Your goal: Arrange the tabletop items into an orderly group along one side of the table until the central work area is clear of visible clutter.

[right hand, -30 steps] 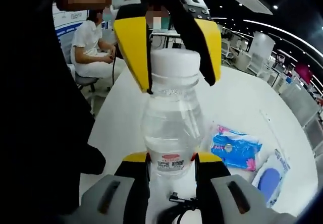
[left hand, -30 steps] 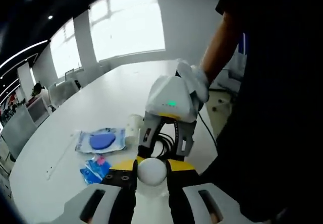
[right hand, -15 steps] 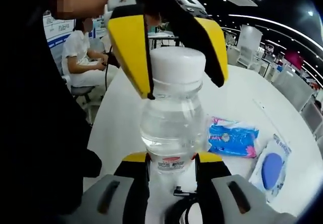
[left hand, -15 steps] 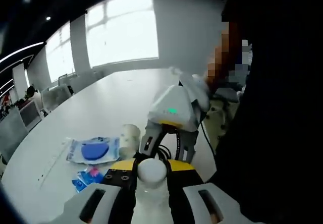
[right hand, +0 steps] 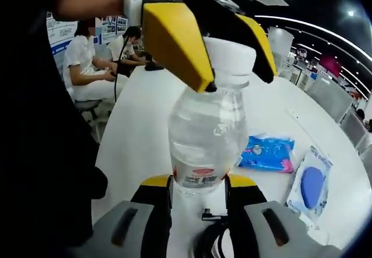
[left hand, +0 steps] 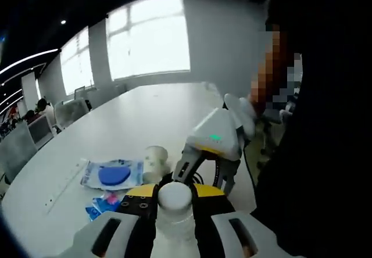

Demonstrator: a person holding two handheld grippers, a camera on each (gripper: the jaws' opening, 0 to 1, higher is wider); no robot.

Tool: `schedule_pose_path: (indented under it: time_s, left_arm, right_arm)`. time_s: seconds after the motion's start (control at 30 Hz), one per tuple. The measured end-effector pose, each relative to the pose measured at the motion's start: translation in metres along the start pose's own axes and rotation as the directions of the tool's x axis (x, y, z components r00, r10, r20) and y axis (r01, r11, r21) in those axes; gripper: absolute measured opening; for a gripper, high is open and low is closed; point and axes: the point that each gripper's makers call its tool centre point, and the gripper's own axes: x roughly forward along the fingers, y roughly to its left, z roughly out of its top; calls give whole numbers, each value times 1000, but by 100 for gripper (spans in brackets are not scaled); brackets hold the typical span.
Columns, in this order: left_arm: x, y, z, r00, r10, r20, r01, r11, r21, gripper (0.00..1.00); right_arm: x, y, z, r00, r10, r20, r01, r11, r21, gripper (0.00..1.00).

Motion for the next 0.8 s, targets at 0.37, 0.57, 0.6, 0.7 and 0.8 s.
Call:
schedule_pose_path:
  time_s: [0.37, 0.57, 0.6, 0.7, 0.8]
  left_arm:
    - [-3, -1, 2, 999, 31, 22, -30, 999, -15, 20]
    - [-11, -2, 10, 995, 65, 74, -62, 997, -47, 24]
    - [-12, -3, 10, 995, 67, 77, -64, 997, -47, 24]
    - [-15, -5, 10, 993, 74, 88, -70, 996, -47, 26]
    - [-18, -5, 7, 992, 86, 87, -81, 995, -53, 28]
  right_arm:
    - [-4, 0, 1, 999, -40, -2, 40, 998, -42, 31]
    - [-13, -7, 10, 997, -66, 41, 66, 998, 9, 39]
    - [-15, -7, 11, 997, -70, 45, 70, 998, 9, 40]
    - [-22, -10, 16, 995, -78, 65, 77, 997, 21, 43]
    - [-30, -13, 23, 992, -90, 87, 88, 996, 25, 45]
